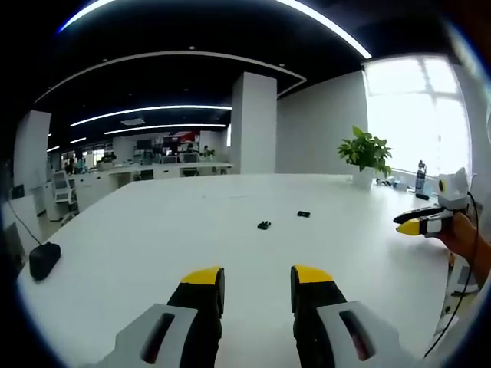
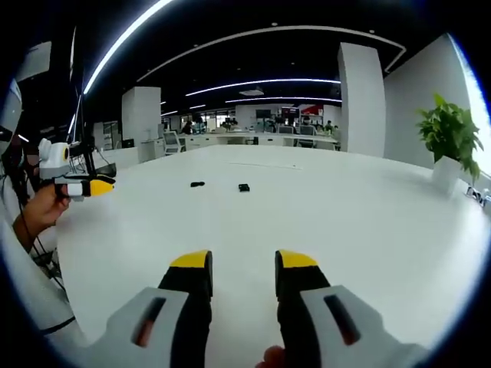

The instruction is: Snap the two parts of the plastic buckle together until the buckle closes and remains connected.

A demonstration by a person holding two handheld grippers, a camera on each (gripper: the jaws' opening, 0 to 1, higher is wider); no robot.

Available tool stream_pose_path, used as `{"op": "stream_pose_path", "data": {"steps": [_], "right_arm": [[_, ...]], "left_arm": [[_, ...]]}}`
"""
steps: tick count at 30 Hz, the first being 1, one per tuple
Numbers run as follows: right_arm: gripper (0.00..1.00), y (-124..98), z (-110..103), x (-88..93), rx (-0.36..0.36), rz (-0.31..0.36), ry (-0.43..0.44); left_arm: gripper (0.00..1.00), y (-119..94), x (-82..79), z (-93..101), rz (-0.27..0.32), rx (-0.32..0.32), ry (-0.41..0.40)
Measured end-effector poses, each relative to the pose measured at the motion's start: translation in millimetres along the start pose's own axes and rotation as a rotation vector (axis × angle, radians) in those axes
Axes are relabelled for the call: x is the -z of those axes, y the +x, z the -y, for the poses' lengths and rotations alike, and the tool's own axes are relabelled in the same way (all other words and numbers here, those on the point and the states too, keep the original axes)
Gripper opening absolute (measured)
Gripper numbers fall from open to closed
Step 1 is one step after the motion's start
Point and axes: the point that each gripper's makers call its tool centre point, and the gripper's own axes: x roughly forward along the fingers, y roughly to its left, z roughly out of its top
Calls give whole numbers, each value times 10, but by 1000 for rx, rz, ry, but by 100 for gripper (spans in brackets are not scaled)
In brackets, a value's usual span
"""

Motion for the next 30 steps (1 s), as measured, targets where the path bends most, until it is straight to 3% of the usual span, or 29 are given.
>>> {"op": "stream_pose_path", "data": {"steps": [6, 30], "right_arm": [[28, 9, -21, -1, -16, -4, 14], [28, 28, -92, -80, -44, 3, 19]], "left_arm": [[34, -4, -9, -2, -3, 4, 11], [34, -16, 10, -10, -5, 12, -1]]}}
